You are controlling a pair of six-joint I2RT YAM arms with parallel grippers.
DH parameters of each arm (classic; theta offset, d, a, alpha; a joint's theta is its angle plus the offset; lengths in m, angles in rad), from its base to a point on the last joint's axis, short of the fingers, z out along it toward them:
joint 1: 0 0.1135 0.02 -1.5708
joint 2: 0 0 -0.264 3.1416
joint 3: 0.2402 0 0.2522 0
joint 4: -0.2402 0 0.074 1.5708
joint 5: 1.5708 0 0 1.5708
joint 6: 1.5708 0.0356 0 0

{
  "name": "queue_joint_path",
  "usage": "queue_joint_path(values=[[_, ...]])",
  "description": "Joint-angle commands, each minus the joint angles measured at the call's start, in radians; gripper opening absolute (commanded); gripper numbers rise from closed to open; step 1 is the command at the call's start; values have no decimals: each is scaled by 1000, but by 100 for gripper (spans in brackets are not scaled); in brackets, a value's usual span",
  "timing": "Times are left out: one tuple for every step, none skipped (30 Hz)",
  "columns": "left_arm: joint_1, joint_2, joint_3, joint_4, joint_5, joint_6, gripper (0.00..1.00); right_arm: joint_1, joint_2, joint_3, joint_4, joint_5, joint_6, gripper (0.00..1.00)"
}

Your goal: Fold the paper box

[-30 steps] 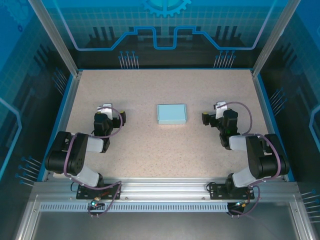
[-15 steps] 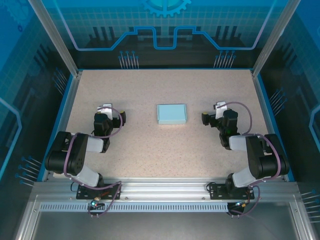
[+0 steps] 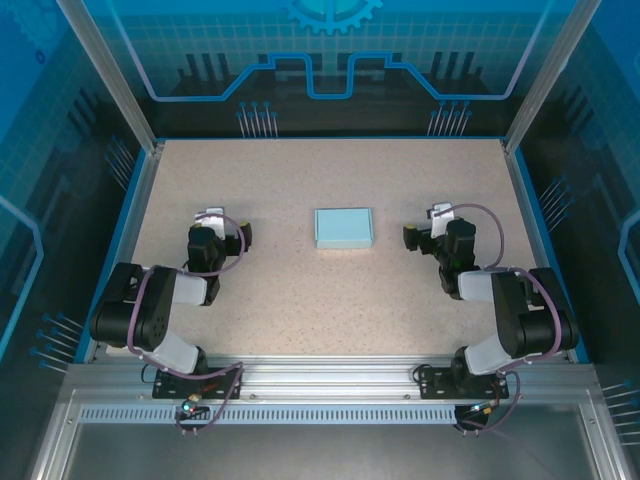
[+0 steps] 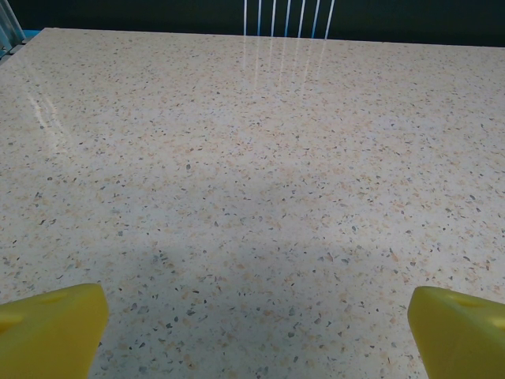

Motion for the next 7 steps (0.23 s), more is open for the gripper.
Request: queue_joint_path(values=[[8, -4, 17, 10, 18, 8, 99, -6, -1, 13, 3, -16, 2, 100], [8, -5, 19, 9, 17, 8, 99, -8, -1, 14, 2, -20, 2, 100], [8, -5, 17, 9, 18, 8, 99, -8, -1, 15, 1, -24, 3, 100], [9, -5, 17, 9, 17, 8, 99, -8, -1, 15, 1, -24, 2, 100], [8, -4, 17, 9, 18, 7, 99, -9, -1, 14, 1, -24, 2, 100], [8, -4, 17, 10, 19, 7, 99, -9, -1, 14, 1, -24, 3, 100], [9, -3, 17, 10, 18, 7, 99, -10, -1, 14, 1, -27, 3, 100]])
